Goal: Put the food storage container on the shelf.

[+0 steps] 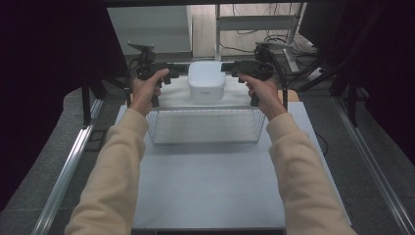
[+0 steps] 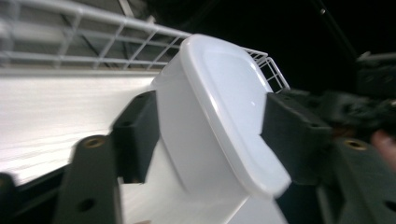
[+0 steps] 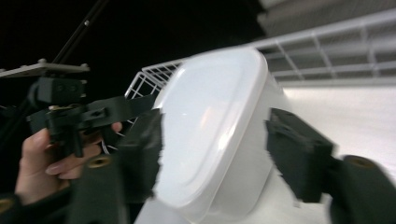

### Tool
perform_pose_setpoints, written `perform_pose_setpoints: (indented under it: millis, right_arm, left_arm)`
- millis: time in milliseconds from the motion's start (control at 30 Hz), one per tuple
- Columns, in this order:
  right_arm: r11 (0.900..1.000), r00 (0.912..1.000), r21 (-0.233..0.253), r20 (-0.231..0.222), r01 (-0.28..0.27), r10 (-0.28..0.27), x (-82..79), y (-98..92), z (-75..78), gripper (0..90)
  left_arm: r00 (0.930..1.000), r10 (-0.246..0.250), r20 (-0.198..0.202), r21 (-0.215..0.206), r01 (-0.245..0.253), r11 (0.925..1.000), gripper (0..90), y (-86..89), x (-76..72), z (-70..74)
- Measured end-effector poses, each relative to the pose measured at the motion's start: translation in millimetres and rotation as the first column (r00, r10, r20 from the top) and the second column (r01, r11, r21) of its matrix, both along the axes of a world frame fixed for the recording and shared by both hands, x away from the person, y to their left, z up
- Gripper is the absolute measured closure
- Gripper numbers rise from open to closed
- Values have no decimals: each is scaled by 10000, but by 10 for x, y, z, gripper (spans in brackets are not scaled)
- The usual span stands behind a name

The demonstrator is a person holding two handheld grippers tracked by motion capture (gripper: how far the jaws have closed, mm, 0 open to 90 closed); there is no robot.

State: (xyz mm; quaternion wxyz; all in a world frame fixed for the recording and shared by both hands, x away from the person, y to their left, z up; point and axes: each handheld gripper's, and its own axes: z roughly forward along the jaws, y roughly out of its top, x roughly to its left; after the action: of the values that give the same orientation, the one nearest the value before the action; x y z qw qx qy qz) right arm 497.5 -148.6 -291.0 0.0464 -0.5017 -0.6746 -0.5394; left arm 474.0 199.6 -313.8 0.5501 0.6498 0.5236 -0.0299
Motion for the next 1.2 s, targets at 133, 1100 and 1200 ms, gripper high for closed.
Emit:
perform_pose_setpoints:
  millis: [133,1100,1200]
  right_arm:
    - [9970,9886,-712,1445,-313,414,-290,-100,39,234]
    - [9373,9484,-3470,3065,313,818,-1847,-1125,-1179,189]
    - [9282,9560,-3712,2808,266,850,-1959,-1165,-1368,190]
  left_arm:
    - [9979,-164,623,885,108,9960,288,63,-325,-24]
    - [9836,-1009,1493,3086,506,9498,251,67,-1948,-1240]
    - [9868,-1030,1252,3279,568,9430,251,46,-2035,-1391]
